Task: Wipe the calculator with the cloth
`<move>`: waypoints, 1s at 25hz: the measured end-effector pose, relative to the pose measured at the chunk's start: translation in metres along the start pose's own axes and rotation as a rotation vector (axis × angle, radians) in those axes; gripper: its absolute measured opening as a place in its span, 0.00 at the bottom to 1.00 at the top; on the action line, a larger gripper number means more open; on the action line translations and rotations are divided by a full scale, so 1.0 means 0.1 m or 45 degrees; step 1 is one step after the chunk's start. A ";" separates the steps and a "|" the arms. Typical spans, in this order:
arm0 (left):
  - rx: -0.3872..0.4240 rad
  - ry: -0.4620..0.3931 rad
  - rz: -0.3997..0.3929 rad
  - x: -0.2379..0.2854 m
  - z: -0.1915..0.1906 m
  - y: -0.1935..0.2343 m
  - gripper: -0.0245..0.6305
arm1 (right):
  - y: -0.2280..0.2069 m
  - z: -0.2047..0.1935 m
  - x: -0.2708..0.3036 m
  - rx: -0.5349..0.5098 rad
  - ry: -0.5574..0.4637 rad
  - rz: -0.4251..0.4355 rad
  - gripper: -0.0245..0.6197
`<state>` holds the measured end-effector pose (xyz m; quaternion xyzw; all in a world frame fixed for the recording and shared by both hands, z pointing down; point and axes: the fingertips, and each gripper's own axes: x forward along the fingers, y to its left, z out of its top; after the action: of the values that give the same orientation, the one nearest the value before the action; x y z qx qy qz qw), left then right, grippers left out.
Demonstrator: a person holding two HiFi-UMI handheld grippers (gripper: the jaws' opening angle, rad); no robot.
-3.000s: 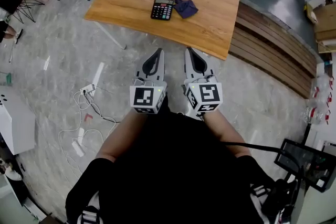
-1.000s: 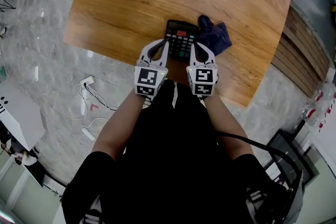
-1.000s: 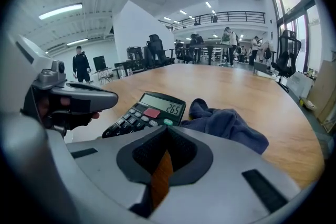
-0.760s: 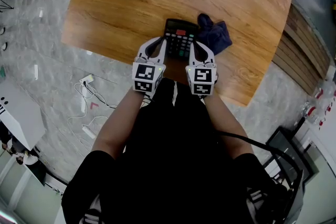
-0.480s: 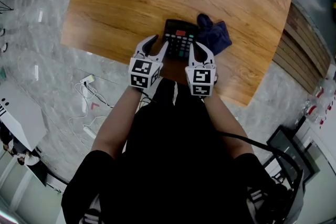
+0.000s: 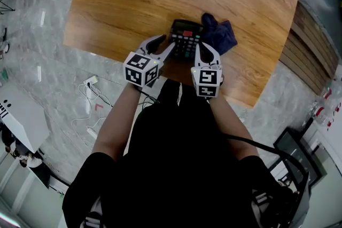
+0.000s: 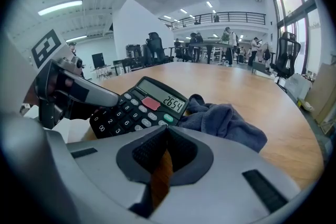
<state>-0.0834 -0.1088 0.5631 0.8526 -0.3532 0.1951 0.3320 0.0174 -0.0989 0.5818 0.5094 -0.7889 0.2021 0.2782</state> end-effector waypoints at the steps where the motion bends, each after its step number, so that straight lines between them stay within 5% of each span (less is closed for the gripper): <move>1: -0.008 0.004 -0.036 -0.01 0.01 -0.03 0.28 | 0.00 -0.01 0.00 0.008 0.001 0.001 0.06; 10: -0.060 0.084 -0.192 0.13 -0.09 -0.20 0.27 | -0.04 -0.03 0.01 0.045 -0.012 0.023 0.06; 16: -0.228 0.136 -0.200 0.17 -0.19 -0.09 0.26 | -0.04 -0.02 0.00 0.103 -0.050 0.048 0.06; 25: -0.449 -0.027 -0.339 0.12 -0.08 -0.14 0.17 | -0.25 0.11 -0.17 0.114 -0.157 -0.035 0.06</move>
<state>-0.0657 -0.1018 0.5694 0.8225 -0.2696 0.0759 0.4951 0.0428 -0.1037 0.5634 0.5436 -0.7876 0.2016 0.2087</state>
